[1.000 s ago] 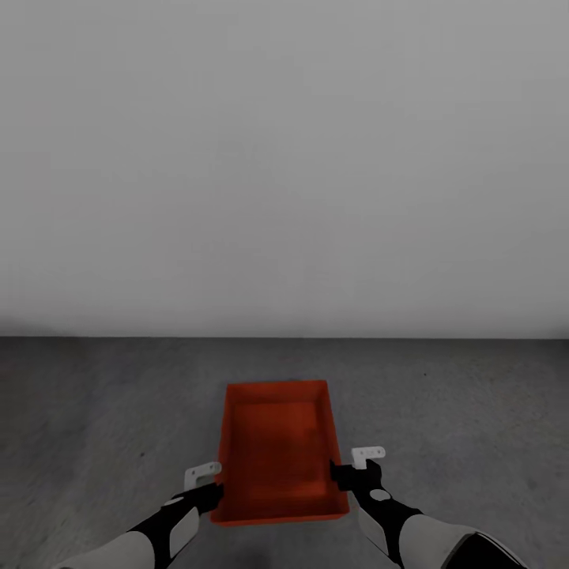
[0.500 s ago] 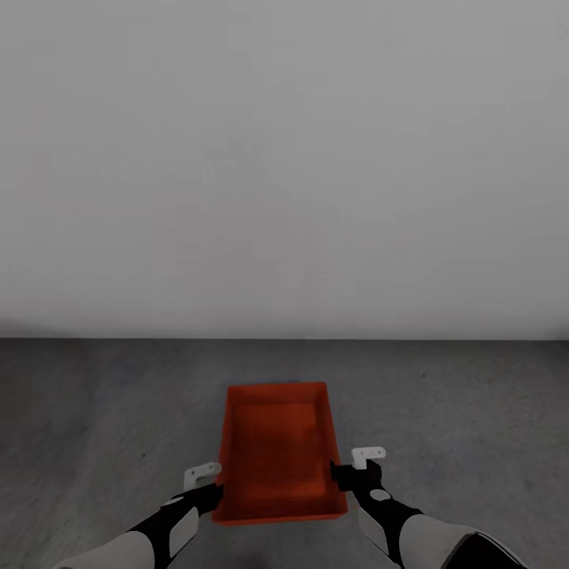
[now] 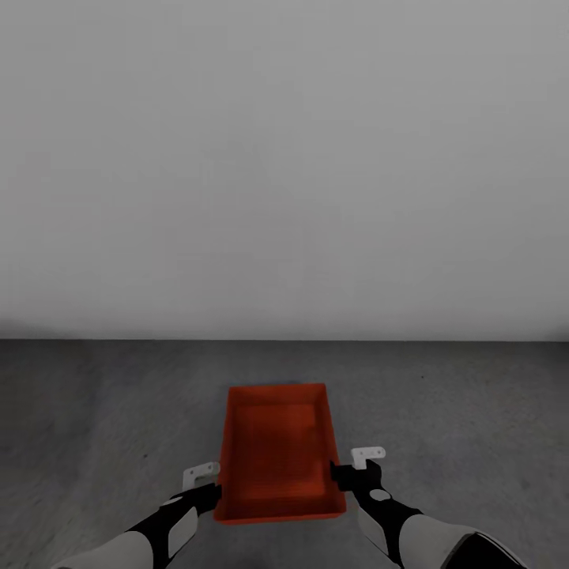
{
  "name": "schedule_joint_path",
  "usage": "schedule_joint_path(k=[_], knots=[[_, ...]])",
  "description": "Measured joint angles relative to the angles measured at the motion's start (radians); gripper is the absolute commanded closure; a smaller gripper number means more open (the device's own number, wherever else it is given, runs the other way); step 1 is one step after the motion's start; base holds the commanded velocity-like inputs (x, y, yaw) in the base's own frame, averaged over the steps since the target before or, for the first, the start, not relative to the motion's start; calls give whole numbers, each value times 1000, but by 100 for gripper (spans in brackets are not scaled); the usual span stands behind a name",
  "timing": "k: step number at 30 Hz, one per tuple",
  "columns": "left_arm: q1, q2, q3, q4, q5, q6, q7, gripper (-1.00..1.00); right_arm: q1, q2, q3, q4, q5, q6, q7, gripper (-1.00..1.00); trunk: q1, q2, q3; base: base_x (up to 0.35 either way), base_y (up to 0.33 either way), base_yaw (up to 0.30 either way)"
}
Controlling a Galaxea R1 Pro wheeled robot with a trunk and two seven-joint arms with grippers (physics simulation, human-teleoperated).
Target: Move the two storage containers from the living room to the garage. In the garage, place one container on the floor and stack the other container on top of it (either order is fine).
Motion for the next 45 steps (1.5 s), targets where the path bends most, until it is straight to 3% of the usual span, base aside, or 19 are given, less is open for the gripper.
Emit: schedule_joint_path(k=[22,37,45], knots=[[0,1,0,2,2,4,0,-100,0,1,0,0,0,0,0,-100,-84,154,69,0,0,0],[0,1,1,18,3,5,0,-100,0,0,0,0,0,0,0,-100,-84,154,69,-5,0,0],[0,0,2,23,7,6,2,-100,0,0,0,0,0,0,0,-100,-84,155,69,-294,54,0]])
